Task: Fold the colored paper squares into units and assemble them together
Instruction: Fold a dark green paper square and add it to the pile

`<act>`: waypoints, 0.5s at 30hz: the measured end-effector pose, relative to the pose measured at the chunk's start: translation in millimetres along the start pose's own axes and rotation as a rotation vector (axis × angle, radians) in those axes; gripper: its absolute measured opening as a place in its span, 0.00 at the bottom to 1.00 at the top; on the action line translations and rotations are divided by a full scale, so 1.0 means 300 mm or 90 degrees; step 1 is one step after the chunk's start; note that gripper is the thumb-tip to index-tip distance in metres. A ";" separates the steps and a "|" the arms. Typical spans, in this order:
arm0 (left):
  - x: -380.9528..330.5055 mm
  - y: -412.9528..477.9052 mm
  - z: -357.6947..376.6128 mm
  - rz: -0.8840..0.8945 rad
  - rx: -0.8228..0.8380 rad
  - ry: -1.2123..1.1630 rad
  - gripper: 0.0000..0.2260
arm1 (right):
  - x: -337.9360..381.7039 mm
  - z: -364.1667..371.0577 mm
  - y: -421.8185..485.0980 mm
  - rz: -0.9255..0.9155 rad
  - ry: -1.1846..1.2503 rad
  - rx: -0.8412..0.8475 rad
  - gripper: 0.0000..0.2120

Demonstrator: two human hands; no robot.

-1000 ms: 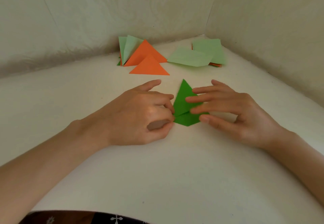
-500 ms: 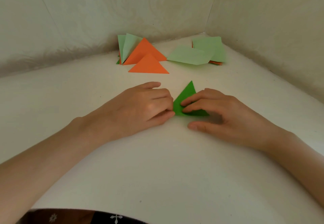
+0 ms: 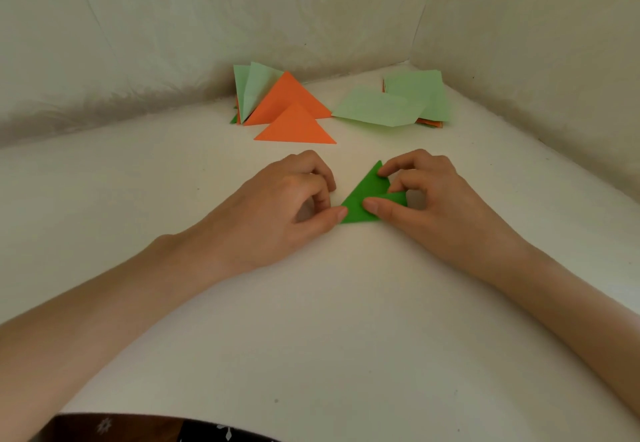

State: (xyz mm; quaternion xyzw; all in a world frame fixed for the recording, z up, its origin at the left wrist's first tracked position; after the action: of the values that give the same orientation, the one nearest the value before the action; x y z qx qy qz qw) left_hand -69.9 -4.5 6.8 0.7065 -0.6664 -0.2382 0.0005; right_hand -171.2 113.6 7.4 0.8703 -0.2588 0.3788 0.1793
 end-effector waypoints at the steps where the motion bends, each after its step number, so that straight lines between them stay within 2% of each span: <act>1: 0.005 0.000 0.002 -0.017 0.006 -0.007 0.13 | -0.004 -0.001 0.001 0.010 0.002 -0.002 0.12; 8: 0.008 -0.002 0.008 -0.067 0.025 -0.020 0.11 | -0.012 -0.003 0.007 0.031 -0.009 -0.021 0.16; 15: 0.004 -0.006 0.008 -0.098 0.015 0.001 0.09 | -0.002 -0.005 0.005 0.001 -0.093 -0.048 0.19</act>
State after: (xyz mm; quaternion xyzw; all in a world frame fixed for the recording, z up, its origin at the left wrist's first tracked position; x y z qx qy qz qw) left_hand -69.0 -4.6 3.6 0.7557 -0.6130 -0.2292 -0.0250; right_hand -173.4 113.4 8.0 0.8880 -0.2857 0.3047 0.1922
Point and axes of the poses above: each hand's wrist, its own y-axis towards the middle knuckle, its own z-axis out of the palm, x = y × z, the point moved 7 cm from there along y, towards the middle knuckle, and after that the axes turned 13 degrees about y, right-handed, at the moved point
